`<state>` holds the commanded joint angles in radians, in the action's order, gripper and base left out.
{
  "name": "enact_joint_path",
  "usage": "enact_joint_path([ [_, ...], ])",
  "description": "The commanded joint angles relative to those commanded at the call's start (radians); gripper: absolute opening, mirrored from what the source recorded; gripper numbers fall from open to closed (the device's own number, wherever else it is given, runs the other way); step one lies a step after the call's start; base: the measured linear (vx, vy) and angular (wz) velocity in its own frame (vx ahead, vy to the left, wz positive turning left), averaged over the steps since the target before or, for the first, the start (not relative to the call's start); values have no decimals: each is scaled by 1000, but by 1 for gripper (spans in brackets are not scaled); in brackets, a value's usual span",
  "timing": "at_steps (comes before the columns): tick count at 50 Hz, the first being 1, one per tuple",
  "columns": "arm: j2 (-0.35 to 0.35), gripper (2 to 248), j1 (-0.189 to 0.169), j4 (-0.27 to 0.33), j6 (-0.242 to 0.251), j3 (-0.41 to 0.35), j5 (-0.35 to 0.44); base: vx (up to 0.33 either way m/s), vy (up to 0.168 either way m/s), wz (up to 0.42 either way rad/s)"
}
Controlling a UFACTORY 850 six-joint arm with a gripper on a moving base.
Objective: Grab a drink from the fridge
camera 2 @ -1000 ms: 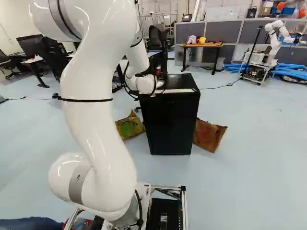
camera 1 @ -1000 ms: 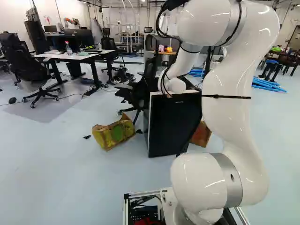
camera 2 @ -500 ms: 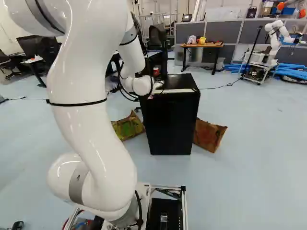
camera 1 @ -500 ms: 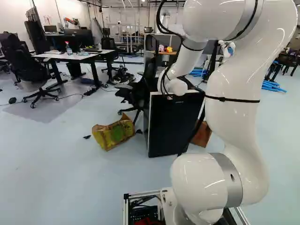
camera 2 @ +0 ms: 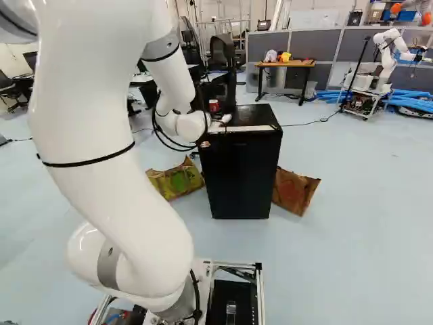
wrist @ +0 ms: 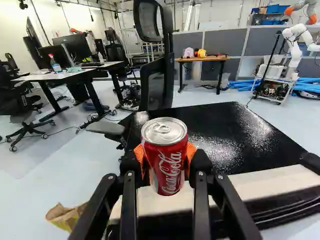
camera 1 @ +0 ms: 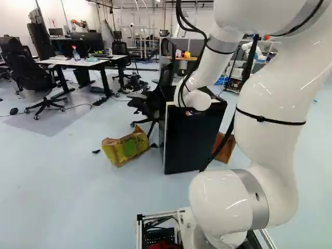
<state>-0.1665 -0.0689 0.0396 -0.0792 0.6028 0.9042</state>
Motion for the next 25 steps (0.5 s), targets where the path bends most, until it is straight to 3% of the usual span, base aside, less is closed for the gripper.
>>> enact_joint_path([
  [25, 200, 100, 31, -18, 35, -231, -14, 0, 0, 0],
])
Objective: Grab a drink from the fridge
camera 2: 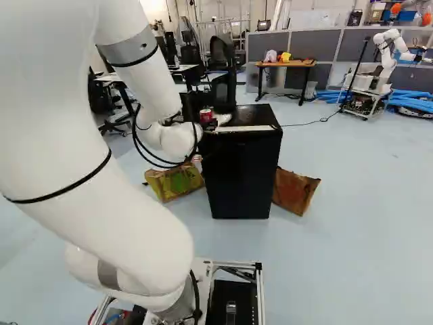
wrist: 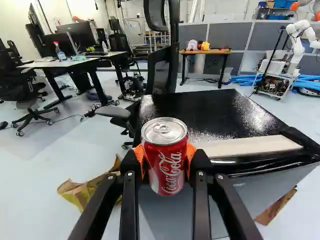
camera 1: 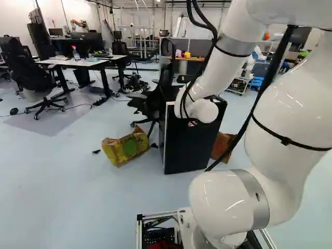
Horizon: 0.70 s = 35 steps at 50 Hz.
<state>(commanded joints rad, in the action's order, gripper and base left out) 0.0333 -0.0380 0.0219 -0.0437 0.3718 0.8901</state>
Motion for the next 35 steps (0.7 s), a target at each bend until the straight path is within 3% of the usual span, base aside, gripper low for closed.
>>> enact_joint_path([
  [35, 182, 100, 28, -16, 32, -211, -13, 0, 0, 0],
])
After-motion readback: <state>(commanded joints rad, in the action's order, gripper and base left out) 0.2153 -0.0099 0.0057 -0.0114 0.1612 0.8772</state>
